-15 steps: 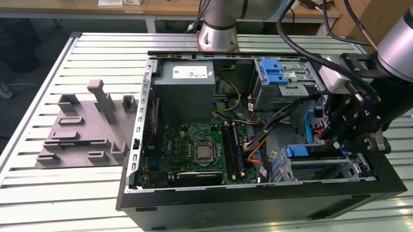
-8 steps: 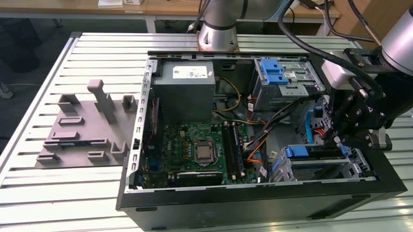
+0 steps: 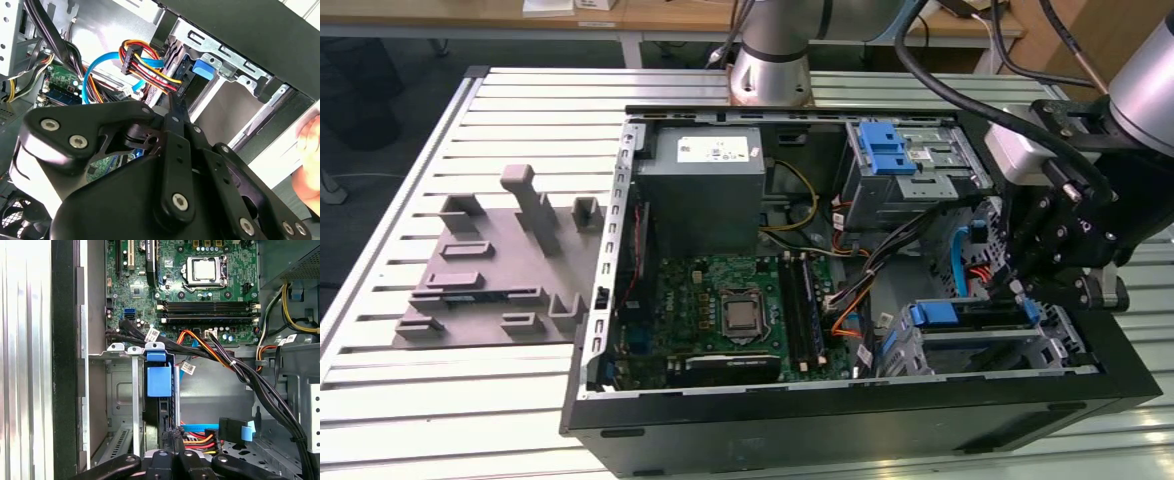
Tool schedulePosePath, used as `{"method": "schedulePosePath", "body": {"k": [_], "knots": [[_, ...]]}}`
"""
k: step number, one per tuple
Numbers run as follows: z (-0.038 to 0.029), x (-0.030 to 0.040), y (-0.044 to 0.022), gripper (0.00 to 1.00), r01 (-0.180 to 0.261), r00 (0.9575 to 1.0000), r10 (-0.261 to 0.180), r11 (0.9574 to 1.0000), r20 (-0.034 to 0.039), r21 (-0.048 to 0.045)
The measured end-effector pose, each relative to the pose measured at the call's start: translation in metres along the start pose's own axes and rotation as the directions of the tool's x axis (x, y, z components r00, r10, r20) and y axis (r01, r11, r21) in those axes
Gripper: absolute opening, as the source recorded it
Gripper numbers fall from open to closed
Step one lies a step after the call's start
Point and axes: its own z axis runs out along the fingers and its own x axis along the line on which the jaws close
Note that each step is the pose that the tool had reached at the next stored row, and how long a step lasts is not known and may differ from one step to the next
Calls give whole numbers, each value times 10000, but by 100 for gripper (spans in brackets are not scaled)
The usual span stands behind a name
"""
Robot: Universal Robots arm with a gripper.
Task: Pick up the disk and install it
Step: 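Insert the first disk wire, then insert the second disk wire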
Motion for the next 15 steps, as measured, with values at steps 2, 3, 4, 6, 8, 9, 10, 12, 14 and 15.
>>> {"method": "schedulePosePath", "body": {"k": [2,3,4,6,8,9,10,12,14,15], "knots": [[0,0,0,11,0,10000,0,10000,1,0],[0,0,0,11,0,10000,0,10000,1,0],[0,0,0,11,0,10000,0,10000,1,0],[0,0,0,11,0,10000,0,10000,2,0],[0,0,0,11,0,10000,0,10000,2,0],[0,0,0,11,0,10000,0,10000,1,0],[0,0,0,11,0,10000,0,10000,2,0],[0,0,2,11,1,10000,-1,10000,2,0],[0,1,11,11,0,10000,0,10000,2,0],[0,0,23,11,1,10000,-1,10000,2,0]]}}
